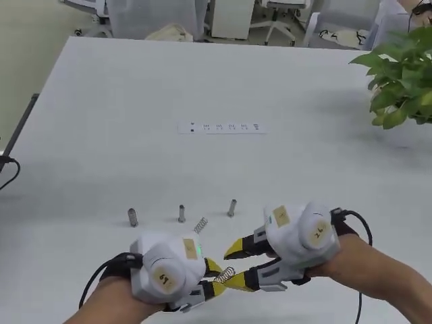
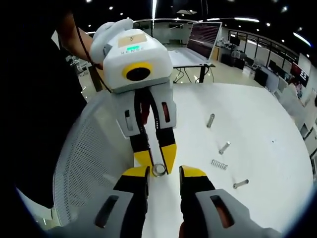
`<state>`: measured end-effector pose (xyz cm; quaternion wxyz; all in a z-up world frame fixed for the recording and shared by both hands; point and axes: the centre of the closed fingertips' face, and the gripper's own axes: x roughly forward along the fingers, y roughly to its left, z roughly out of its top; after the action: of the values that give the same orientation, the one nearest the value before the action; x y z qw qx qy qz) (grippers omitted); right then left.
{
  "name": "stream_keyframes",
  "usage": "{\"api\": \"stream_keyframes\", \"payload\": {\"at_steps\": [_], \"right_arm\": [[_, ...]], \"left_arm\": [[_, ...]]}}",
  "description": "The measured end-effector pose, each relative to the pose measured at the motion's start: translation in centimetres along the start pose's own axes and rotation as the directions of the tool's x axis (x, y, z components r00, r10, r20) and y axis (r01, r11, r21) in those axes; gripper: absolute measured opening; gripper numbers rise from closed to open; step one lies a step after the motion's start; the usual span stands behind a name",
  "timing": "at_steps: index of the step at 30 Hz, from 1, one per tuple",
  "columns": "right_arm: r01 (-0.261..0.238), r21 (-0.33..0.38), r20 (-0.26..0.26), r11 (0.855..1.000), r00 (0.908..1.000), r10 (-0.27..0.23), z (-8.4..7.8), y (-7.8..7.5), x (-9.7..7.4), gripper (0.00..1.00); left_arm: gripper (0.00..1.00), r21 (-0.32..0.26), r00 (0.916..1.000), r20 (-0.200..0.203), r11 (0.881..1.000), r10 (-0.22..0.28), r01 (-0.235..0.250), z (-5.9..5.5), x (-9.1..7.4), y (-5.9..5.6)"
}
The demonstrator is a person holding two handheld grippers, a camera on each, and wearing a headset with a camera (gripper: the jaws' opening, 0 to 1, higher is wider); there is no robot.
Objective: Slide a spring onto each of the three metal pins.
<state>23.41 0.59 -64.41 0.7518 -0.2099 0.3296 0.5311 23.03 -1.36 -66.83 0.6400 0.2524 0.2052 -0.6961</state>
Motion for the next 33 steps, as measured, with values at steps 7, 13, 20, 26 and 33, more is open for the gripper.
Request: {"api": "stream_keyframes", "payload": {"at_steps": [7, 13, 20, 26, 33], "right_arm": [[-0.022, -0.036, -0.033, 0.999, 0.9992, 0.021, -0.2, 0.6, 0.5, 0.20], [-0.032, -0.060, -0.043, 0.998, 0.9986, 0.029, -0.3, 0.7, 0.9, 0.16], [-0.040, -0.084, -0.054, 0.996, 0.9979, 0.036, -0.6, 0.9, 0.9, 0.09], [-0.029, -0.076, -0.051, 0.997, 0.9984, 0.026, -0.7, 0.7, 0.8, 0.09], [-0.013, -0.060, -0.051, 0.998, 0.9986, 0.010, -1.1, 0.4, 0.4, 0.09]], "left_arm": [[0.02, 0.023, 0.9999, -0.015, 1.000, -0.005, 0.005, -0.1, 0.0, 0.0], [0.02, 0.058, 0.9993, -0.036, 0.998, -0.012, 0.015, -0.2, 0.0, -0.1], [0.02, 0.060, 0.9990, -0.037, 0.998, -0.027, 0.029, -0.1, 0.0, -0.2], [0.03, 0.053, 0.9992, -0.031, 0.998, -0.025, 0.027, 0.0, 0.1, -0.1], [0.13, -0.036, 0.9998, 0.015, 0.999, -0.013, 0.013, 0.2, -0.5, 0.4]]}}
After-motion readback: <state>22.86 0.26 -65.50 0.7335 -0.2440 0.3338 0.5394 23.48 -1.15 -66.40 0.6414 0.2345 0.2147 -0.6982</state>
